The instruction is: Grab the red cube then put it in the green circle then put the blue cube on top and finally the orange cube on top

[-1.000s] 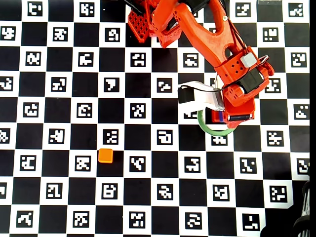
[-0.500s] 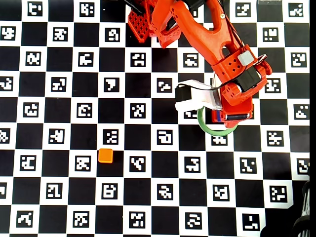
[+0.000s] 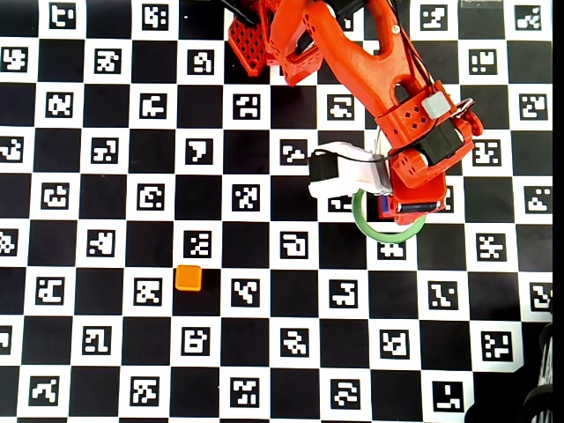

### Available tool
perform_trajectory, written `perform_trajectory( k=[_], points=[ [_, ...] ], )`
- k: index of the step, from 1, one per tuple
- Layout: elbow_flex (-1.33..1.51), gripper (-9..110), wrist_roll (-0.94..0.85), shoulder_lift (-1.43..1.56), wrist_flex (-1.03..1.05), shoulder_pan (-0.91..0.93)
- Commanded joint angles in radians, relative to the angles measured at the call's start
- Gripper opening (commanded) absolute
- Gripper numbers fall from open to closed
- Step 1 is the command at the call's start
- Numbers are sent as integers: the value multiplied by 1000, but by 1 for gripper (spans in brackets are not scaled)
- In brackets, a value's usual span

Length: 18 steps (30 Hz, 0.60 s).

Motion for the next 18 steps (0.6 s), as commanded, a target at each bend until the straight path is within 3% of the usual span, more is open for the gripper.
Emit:
perform_trajectory(
  k=[1,18],
  points=[
    [-11,11,-8,120,2,12],
    [-5,11,15,115,-38,-11]
  ],
)
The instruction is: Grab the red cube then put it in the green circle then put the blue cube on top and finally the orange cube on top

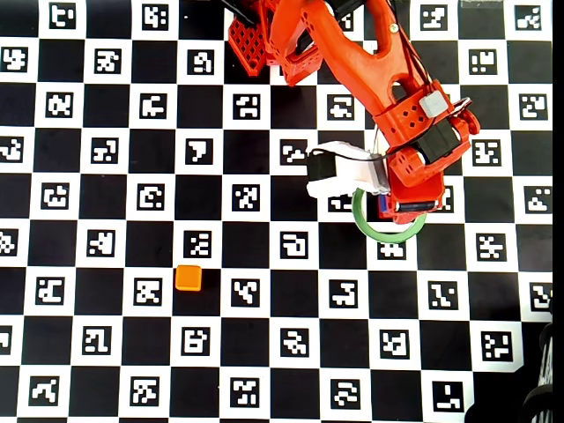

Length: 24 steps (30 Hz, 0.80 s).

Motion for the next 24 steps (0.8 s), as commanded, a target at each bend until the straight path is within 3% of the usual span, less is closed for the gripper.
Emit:
perform_trajectory(
  k=[1,24],
  points=[
    [-23,11,8,92,-21,-17],
    [9,11,9,87,-48,-20]
  ],
)
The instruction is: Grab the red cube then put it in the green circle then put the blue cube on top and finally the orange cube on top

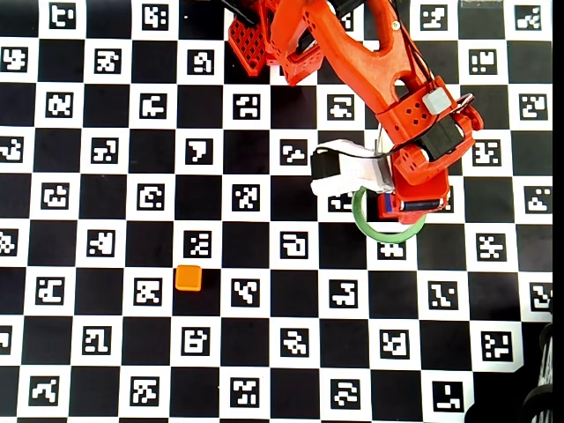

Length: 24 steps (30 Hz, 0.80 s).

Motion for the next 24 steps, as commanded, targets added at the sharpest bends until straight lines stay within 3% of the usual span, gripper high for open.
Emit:
perform_trajectory(
  k=[1,24],
  points=[
    [-3,11,3,87,-6,2],
    [8,11,2,87,-20,-8]
  ],
)
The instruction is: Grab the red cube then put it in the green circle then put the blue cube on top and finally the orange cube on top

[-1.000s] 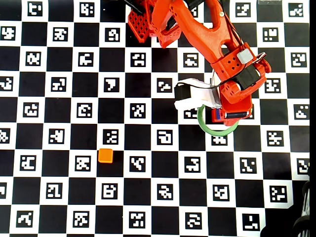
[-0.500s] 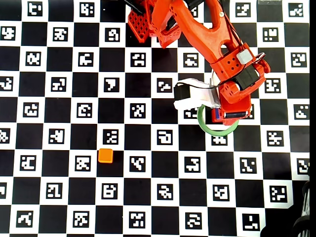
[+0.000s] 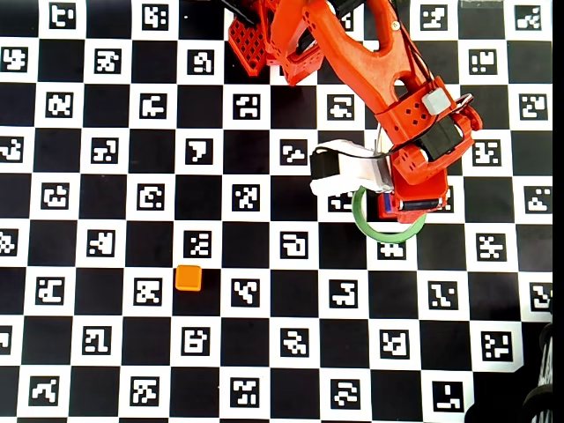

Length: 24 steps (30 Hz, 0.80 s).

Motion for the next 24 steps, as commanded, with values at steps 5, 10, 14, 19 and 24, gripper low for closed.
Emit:
perform_trajectory(
  k=[5,10,14,19,24],
  points=[
    [-5,11,2,84,-31,-14],
    [-2,11,0,84,-35,-17],
    [5,11,-2,83,-41,-17],
    [9,11,-3,81,-48,-17],
    [15,11,-5,78,-60,-17]
  ],
)
